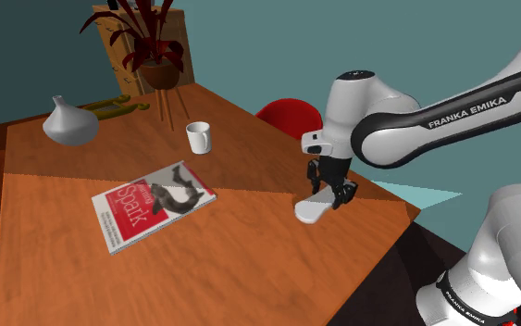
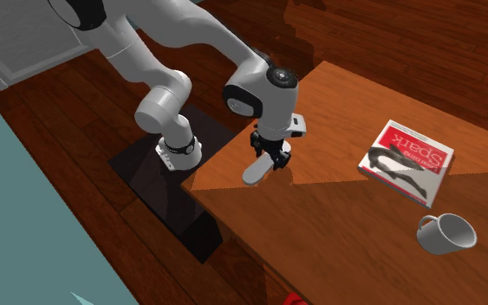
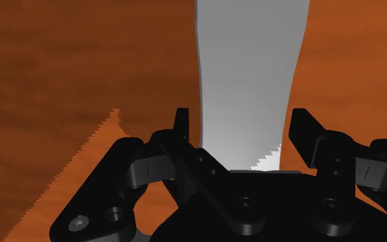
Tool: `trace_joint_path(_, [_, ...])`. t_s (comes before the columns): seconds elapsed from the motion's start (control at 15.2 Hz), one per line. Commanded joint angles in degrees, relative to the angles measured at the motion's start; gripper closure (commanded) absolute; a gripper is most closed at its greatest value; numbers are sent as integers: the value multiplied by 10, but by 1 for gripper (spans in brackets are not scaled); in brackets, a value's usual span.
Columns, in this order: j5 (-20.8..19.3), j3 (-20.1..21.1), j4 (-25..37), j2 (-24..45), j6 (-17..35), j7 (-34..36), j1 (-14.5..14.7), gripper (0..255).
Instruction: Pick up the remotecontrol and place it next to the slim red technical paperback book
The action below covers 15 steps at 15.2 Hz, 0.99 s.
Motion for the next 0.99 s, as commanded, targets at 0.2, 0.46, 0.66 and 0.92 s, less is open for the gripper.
trace_joint_path(0.2, [0,3,24,-24,-49,2,-1,255])
trace_joint_path(0.46, [0,5,42,-38,-80,2,-1,255])
trace_joint_path(0.66, [18,28,81,11,-71,33,20,255])
trace_joint_path(0.92, [34,56,142,77,-65,71,43,255])
